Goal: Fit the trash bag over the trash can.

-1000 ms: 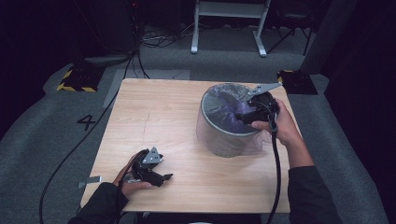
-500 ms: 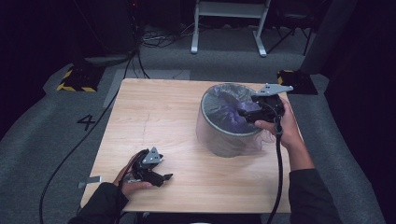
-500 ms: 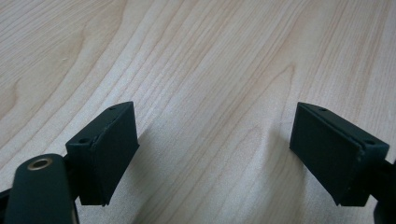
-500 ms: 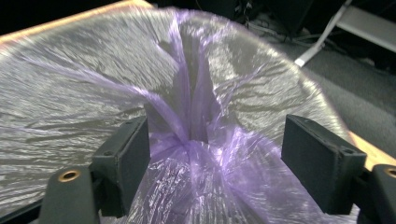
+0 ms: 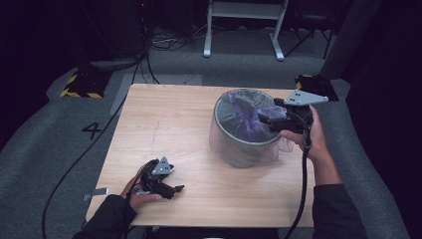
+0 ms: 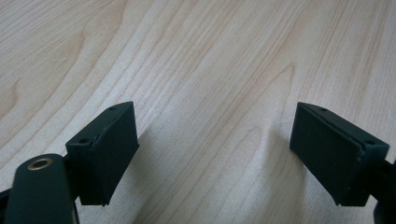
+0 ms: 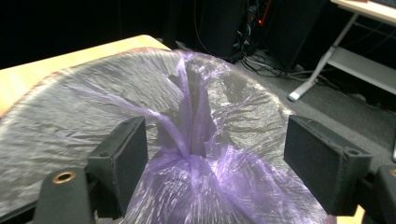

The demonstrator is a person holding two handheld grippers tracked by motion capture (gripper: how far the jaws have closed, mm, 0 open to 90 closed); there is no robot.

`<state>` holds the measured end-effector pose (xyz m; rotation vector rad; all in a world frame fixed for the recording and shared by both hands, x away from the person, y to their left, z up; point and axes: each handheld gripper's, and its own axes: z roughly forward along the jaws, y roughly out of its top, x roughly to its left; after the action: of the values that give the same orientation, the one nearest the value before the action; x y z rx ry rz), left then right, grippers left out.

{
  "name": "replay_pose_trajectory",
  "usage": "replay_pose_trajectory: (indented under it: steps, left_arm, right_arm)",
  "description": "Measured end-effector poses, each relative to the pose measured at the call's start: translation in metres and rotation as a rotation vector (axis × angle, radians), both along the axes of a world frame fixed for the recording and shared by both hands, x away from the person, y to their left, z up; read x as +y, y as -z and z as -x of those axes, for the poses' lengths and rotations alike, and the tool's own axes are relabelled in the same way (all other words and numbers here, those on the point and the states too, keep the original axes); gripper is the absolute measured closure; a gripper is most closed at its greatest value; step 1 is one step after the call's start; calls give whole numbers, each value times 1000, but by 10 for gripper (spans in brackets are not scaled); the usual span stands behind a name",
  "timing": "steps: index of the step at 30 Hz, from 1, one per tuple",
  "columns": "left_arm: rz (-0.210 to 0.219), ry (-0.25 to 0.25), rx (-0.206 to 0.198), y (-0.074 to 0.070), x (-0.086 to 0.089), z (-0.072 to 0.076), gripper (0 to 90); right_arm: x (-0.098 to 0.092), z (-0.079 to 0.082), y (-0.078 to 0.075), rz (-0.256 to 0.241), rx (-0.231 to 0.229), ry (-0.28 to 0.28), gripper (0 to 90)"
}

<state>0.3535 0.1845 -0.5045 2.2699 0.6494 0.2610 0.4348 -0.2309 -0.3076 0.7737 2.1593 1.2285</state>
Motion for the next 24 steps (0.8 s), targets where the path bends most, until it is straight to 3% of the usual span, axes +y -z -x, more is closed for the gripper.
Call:
replay_pose_trajectory:
  steps: [9, 15, 24]
  left_arm:
    - [0, 0, 0, 0, 0, 0, 148]
    - [0, 0, 0, 0, 0, 0, 147]
    - [1, 0, 0, 0, 0, 0, 148]
  right_arm:
    - [-16, 12, -4, 13, -10, 1, 209]
    - [-38, 20, 2, 7, -1, 14, 202]
    - [-52, 29, 10, 11, 3, -5, 196]
